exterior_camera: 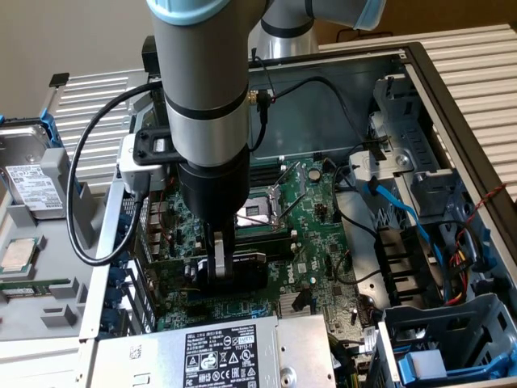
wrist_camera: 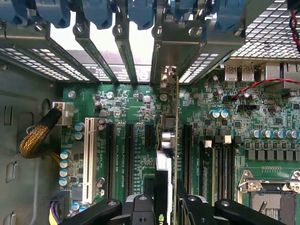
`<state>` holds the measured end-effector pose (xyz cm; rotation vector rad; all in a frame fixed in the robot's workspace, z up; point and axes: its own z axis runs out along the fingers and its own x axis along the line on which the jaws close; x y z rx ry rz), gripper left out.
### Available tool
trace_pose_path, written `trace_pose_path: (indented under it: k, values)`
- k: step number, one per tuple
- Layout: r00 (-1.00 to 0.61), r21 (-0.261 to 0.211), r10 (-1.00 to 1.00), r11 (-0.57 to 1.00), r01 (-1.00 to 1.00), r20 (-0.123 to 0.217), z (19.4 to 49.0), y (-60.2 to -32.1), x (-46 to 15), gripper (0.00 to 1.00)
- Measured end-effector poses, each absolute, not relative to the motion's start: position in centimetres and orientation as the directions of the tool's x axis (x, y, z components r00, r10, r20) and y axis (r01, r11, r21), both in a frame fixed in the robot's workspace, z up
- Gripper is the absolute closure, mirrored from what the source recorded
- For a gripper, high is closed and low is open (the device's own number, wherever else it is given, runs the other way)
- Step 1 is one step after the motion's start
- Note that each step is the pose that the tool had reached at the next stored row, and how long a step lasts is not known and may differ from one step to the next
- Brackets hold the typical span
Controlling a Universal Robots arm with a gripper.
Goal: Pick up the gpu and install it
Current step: 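Insert the gpu into the slot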
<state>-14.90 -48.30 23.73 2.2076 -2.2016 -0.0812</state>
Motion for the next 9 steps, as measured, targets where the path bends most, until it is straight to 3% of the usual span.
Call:
trace_pose_path:
  k: [7,8,9]
  values:
    - [0.002,0.053,-1.0,-0.003,-0.999,-0.021,23.72,-48.3,-14.93,0.71]
    - [0.002,0.053,-1.0,-0.003,-0.999,-0.021,23.72,-48.3,-14.93,0.65]
    - [0.002,0.053,-1.0,-0.003,-0.999,-0.021,23.72,-48.3,-14.92,0.65]
